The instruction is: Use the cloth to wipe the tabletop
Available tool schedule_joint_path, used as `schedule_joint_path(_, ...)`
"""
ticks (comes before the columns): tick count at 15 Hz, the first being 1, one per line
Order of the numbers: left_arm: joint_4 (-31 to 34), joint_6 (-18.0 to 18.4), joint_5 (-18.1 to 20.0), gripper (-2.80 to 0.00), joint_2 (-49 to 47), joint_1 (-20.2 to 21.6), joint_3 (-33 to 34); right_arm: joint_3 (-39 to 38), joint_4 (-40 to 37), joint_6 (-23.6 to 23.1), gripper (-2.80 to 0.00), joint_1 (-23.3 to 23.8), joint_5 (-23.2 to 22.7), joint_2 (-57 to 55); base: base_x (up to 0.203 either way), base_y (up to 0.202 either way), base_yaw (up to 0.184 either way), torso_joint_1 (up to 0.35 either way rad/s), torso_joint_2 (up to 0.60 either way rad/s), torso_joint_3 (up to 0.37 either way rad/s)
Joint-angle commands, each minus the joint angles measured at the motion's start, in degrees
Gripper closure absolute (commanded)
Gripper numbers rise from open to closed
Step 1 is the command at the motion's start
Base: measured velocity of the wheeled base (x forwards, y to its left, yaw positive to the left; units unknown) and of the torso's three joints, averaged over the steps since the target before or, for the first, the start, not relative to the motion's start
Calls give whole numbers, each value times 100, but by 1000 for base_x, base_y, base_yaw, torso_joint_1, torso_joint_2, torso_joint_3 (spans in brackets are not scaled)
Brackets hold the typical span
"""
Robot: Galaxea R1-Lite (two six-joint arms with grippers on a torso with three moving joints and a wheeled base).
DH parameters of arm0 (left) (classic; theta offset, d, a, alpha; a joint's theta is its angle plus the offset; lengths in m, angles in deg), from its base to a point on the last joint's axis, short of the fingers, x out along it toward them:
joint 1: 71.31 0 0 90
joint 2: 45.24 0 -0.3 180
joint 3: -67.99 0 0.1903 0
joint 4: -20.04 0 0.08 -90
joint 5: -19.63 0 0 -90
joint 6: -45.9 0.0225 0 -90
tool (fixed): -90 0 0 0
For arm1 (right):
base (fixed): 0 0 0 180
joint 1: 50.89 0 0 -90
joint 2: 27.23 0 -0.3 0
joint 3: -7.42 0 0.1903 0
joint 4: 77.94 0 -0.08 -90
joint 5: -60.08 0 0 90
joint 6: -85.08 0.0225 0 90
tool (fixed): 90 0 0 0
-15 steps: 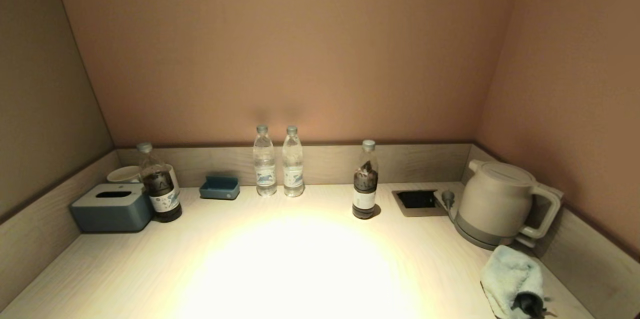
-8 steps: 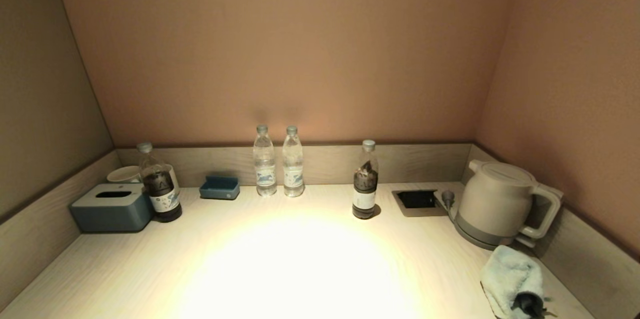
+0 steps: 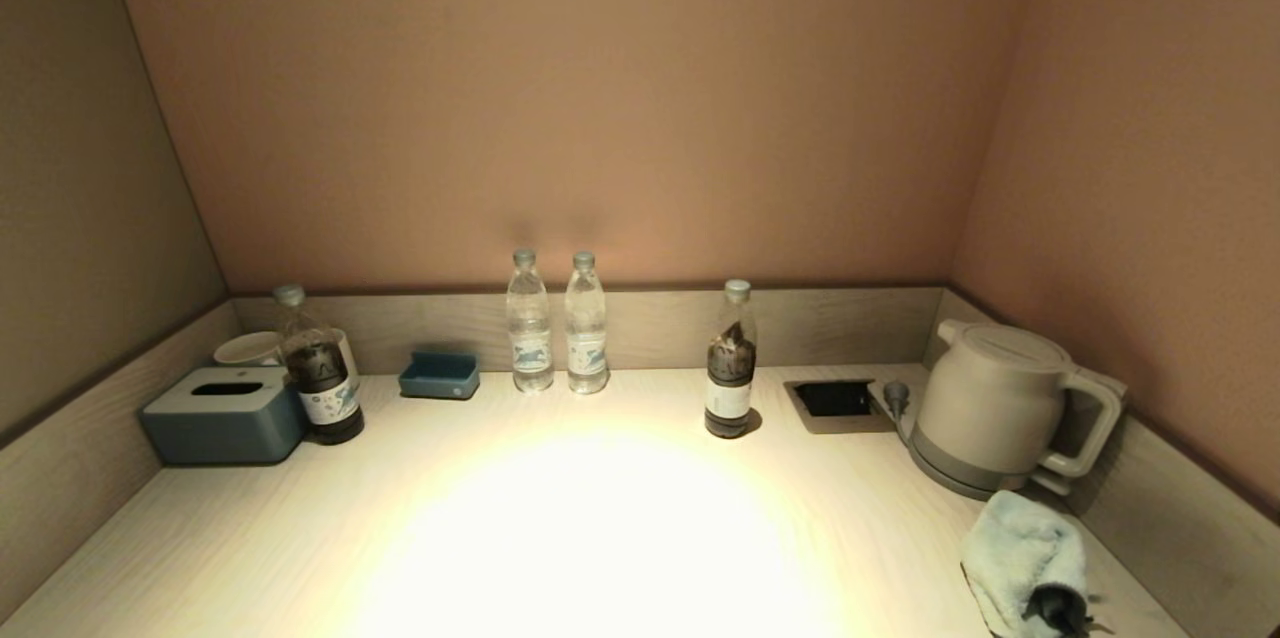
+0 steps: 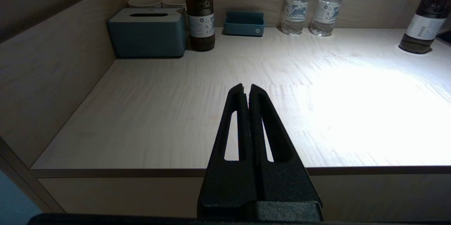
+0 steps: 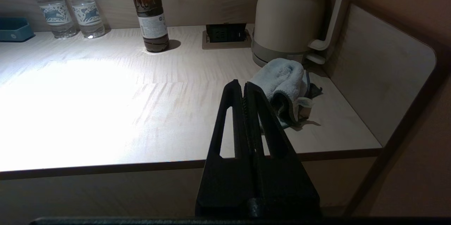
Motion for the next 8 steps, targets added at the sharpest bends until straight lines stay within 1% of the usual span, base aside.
schedule_joint_path(1, -5, -3, 0, 0, -1, 0, 1, 0, 1, -2, 0, 1, -1, 2, 0, 0, 0, 0, 0, 0)
schedule_joint_path(8, -5, -3, 0, 0, -1, 0, 1, 0, 1, 33, 0, 1, -1, 2, 0, 0, 0, 0, 0, 0)
